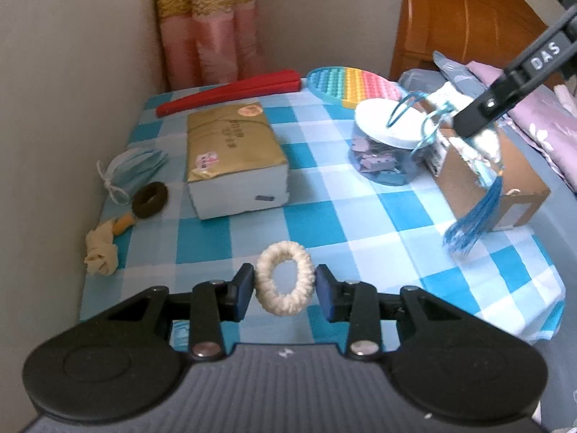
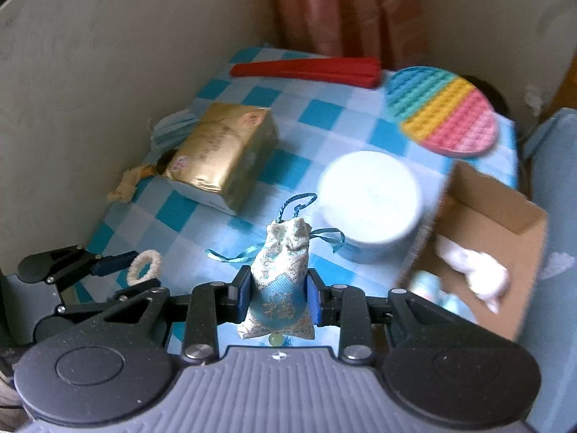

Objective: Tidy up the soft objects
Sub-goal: 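Carry the pouch into the box and open the right tool while the left carries the ring, then lower the cream fabric ring into the box and open the left tool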

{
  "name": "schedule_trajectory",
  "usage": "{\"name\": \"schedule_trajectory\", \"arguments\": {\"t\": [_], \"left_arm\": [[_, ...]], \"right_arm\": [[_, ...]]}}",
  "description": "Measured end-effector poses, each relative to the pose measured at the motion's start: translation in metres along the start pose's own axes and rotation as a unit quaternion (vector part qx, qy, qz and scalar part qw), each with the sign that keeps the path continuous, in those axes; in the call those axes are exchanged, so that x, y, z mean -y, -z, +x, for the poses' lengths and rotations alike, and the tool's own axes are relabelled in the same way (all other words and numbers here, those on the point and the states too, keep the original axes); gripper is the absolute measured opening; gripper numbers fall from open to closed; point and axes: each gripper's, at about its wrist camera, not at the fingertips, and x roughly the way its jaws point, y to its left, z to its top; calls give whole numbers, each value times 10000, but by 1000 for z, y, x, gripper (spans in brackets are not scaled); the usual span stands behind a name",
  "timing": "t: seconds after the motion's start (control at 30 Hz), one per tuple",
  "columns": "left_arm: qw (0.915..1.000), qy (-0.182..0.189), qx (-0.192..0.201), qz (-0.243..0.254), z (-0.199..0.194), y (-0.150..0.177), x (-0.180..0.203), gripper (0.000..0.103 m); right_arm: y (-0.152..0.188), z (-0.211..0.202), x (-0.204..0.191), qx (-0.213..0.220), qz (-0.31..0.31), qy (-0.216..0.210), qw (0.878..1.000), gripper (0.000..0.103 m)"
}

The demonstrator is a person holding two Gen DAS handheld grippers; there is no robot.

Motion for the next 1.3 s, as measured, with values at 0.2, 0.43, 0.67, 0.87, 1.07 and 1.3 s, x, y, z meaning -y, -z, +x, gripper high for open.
{"name": "schedule_trajectory", "arguments": {"t": [0.2, 0.43, 0.67, 0.87, 1.07, 1.3], "left_arm": [[9996, 185, 44, 194, -5, -6, 17, 36], [9981, 363, 100, 479, -9, -17, 43, 36], [9963, 515, 77, 677, -5, -27, 66, 36], [9944, 614, 39, 861, 4, -38, 85, 36], [9915, 702, 70, 1093, 13, -56, 104, 36], [9875, 748, 155, 1378, 24, -77, 127, 36]], "right_arm": [[21, -35, 31, 200, 285, 337, 9988, 36], [35, -59, 68, 359, 638, 754, 9945, 36], [41, -44, 102, 273, 829, 1178, 9892, 36], [43, -15, 118, 357, 737, 1572, 9842, 36], [44, 10, 128, 339, 596, 1639, 9841, 38], [48, 23, 139, 527, 491, 1816, 9807, 51]]}}
